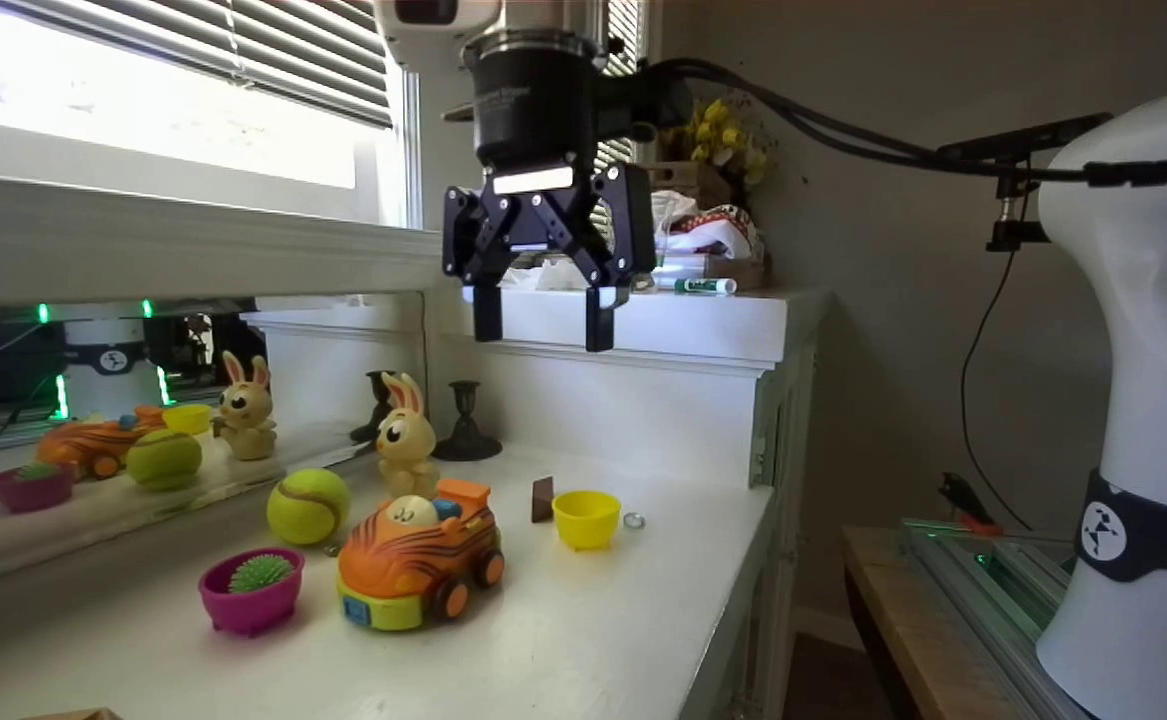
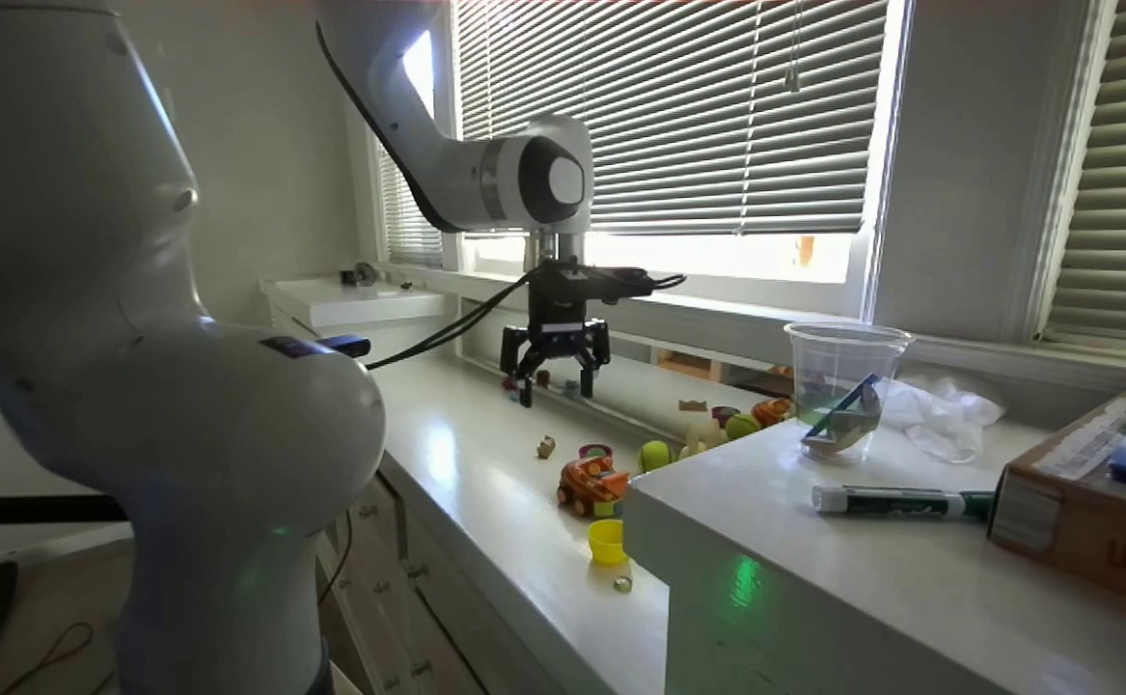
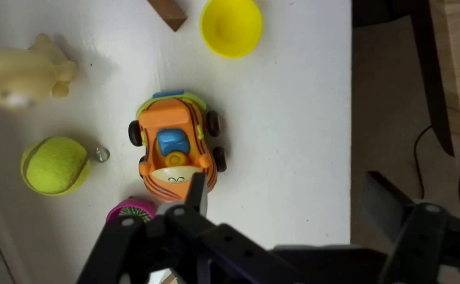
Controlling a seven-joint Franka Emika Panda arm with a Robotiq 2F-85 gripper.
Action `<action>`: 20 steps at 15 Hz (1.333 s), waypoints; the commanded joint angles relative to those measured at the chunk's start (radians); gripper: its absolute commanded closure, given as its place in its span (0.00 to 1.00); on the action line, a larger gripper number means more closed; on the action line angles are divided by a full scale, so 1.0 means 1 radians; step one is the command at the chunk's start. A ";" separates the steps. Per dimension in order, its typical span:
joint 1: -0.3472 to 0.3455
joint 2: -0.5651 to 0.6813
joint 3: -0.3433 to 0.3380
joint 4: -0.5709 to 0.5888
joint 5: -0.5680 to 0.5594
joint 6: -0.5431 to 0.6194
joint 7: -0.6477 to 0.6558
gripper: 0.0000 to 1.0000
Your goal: Push the car backwards then release it.
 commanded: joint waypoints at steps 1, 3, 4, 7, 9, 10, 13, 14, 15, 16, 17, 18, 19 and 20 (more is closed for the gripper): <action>-0.053 0.106 0.056 0.019 -0.022 0.153 -0.022 0.00; -0.074 0.147 0.071 0.023 -0.016 0.217 -0.013 0.00; -0.083 0.163 0.075 0.026 -0.006 0.230 -0.012 0.00; -0.107 0.202 0.076 0.029 0.022 0.269 -0.039 0.00; -0.117 0.217 0.075 0.022 0.055 0.322 -0.049 0.00; -0.124 0.190 0.090 0.007 0.016 0.282 -0.015 0.00; -0.132 0.197 0.096 0.006 0.016 0.289 -0.015 0.00; -0.132 0.197 0.098 0.006 0.016 0.289 -0.015 0.00; -0.132 0.197 0.099 0.006 0.016 0.289 -0.015 0.00; -0.132 0.197 0.100 0.006 0.016 0.289 -0.015 0.00; -0.137 0.218 0.096 0.013 0.011 0.306 -0.010 0.00; -0.141 0.229 0.097 0.016 0.003 0.325 -0.003 0.00; -0.143 0.241 0.097 0.022 0.013 0.340 -0.011 0.00; -0.144 0.247 0.099 0.023 0.021 0.352 -0.020 0.00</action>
